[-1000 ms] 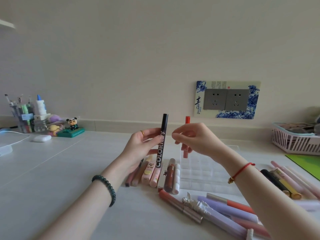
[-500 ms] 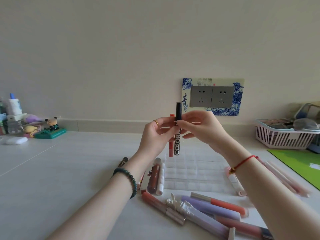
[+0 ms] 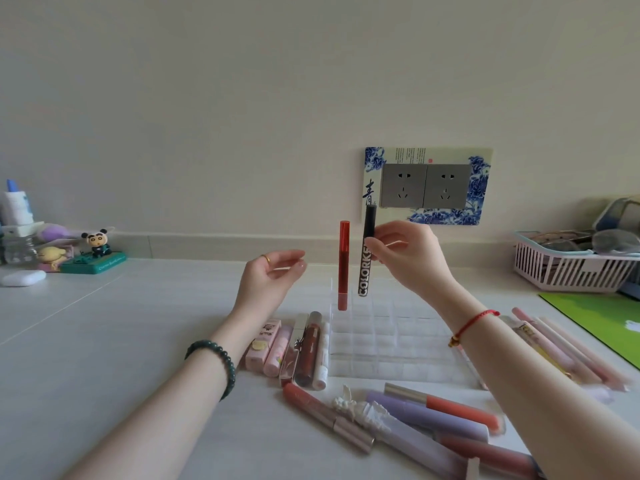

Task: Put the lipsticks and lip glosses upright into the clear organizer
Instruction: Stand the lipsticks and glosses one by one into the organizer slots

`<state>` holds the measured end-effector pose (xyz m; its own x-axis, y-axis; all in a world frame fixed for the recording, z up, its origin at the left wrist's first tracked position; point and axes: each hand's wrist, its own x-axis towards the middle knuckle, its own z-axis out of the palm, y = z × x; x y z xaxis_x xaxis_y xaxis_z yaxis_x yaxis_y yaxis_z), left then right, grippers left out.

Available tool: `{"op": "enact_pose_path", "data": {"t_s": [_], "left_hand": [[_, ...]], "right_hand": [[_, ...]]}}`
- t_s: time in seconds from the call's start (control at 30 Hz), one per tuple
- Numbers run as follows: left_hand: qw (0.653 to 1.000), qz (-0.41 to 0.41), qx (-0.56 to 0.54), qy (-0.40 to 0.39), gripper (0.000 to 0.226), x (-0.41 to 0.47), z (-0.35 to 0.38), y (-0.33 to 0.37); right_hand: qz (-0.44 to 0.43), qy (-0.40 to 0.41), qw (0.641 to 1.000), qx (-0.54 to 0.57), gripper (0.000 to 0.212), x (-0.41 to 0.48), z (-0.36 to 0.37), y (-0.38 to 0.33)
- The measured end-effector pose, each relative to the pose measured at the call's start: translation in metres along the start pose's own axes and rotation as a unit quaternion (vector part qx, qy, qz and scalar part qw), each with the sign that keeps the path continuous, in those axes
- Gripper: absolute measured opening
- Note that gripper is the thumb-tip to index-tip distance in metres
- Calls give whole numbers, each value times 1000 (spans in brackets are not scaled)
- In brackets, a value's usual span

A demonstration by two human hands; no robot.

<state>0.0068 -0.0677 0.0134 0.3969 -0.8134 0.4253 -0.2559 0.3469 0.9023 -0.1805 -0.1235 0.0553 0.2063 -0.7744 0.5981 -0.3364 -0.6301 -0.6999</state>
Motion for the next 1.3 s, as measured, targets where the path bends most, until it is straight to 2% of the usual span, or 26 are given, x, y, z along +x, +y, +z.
{"op": "enact_pose_path", "data": {"t_s": [0.6,0.93,1.17,1.3], "left_hand": [[998,-34,42,27,12,4,-28,-15],[995,-52,51,70,12,-6,-59,-16],[980,-72,180,46,9,-14,-81,-28],[957,-56,284,16,11,-16,-71,-33]], "right_hand": [[38,-36,999,-12,8,-6,9,10],[37,-45,998,-17,9,-6,10,13],[42,-45,998,-29,16,-7,8,15],[39,-34,998,-43,19,-6,1,14]]}}
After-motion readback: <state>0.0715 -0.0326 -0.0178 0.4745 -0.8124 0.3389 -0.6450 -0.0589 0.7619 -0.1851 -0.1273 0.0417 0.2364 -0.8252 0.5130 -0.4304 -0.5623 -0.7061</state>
